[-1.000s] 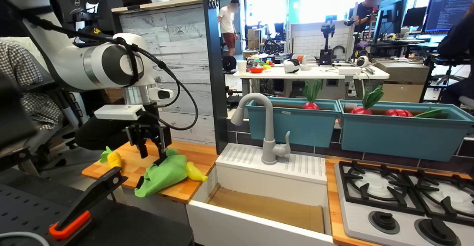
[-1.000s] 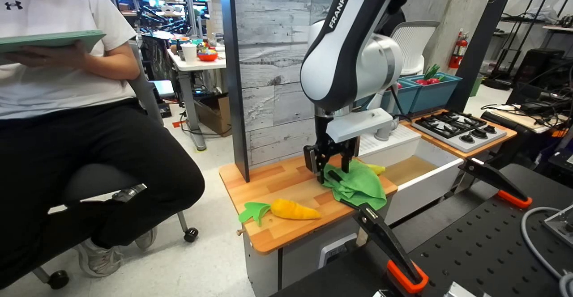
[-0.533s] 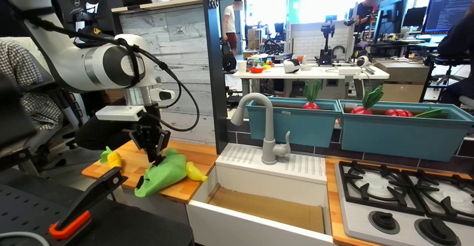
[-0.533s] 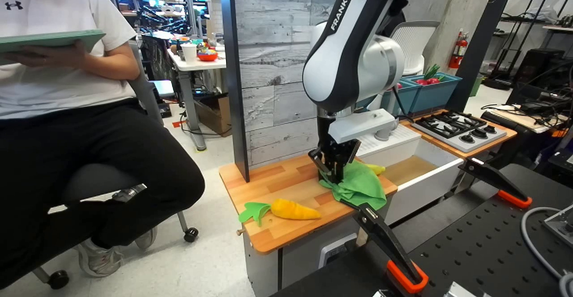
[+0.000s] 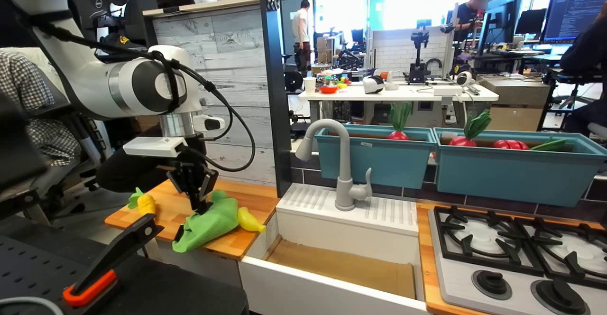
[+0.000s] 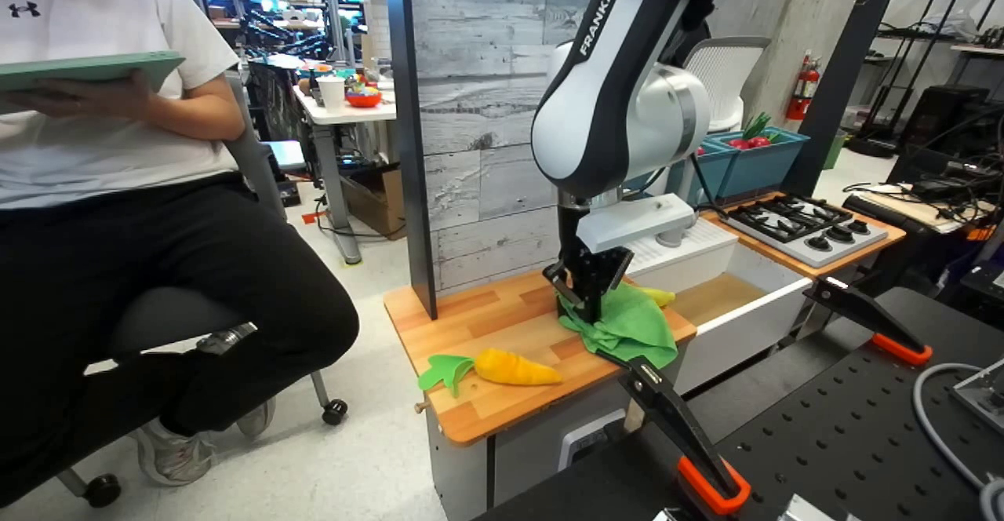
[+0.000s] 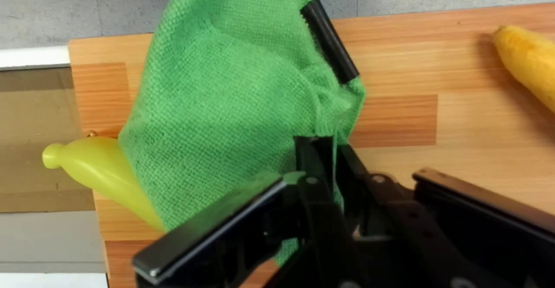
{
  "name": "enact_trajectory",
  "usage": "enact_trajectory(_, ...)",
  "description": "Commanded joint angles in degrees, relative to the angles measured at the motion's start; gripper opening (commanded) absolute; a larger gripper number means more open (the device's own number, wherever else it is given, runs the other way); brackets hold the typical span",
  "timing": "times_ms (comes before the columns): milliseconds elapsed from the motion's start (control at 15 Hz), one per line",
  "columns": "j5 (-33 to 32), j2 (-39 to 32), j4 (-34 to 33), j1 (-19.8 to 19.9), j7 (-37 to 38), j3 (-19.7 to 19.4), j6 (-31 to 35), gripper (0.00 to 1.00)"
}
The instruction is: Unfold the towel on the counter
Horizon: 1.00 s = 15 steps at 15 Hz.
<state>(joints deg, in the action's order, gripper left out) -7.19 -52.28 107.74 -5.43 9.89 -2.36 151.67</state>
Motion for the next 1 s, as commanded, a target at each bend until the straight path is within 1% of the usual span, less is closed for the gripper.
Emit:
enact_trajectory(0,1.4,-1.0,-1.1,0.1,-1.3,-0.1,-0.2,0.49)
enact_trajectory(267,1.4,-1.2,-1.1,0.1,-1.3,-0.2,-0.2,0.79)
enact_trajectory(333,1.4,-1.3,-1.2,0.1,-1.4,-0.2,-0.1,0.7)
enact_trajectory(400,1.3,-1.3,-1.2,0.1,-1.4,-0.2,-0.1,0.42)
enact_trajectory(467,1.2,-1.3,-1.1,0.0,-1.4,-0.3,-0.1,0.45)
enact_trajectory(533,1.2,-1.3,-1.1,0.0,-1.5,-0.3,0.0,0.42)
enact_trajectory(733,1.2,-1.3,-1.1,0.0,-1.5,-0.4,0.0,0.16)
enact_trajectory(800,1.2,-1.3,-1.1,0.0,-1.6,-0.4,0.0,0.1)
enact_trajectory(867,1.2,-1.3,-1.1,0.0,-1.6,-0.4,0.1,0.01)
enact_trajectory(933,1.2,-1.3,-1.1,0.0,-1.7,-0.4,0.1,0.0)
